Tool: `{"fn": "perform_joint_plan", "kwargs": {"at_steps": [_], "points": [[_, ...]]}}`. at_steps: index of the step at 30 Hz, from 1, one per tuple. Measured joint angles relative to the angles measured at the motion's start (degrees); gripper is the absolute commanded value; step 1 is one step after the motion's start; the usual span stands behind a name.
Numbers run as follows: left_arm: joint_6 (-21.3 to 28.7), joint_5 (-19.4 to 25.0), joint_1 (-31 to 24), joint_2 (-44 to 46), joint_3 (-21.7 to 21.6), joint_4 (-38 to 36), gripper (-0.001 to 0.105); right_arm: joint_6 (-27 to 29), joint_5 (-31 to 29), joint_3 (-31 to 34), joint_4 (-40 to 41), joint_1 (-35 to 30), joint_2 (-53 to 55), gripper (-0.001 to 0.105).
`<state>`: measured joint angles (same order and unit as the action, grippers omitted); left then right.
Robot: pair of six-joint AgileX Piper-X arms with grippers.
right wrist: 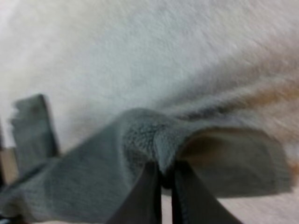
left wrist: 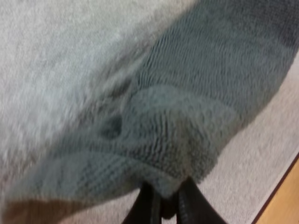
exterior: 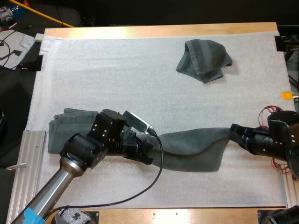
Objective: Pick towel from pile, fold and stack
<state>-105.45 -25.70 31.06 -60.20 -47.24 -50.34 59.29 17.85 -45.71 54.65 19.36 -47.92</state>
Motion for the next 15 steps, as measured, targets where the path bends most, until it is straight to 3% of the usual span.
{"fn": "perform_joint_plan", "kwargs": {"at_steps": [7,15], "points": [[0.0,0.4,-3.0,-8.3,-0.6,6.1,0.000,-3.6,0.7,0.2,-11.5,0.0,-10.7,0.000],[-1.4,-3.5,-8.8,-19.5,-0.5,15.2,0.000,-8.4,0.4,0.3,-22.8,0.0,-22.5,0.001]]}}
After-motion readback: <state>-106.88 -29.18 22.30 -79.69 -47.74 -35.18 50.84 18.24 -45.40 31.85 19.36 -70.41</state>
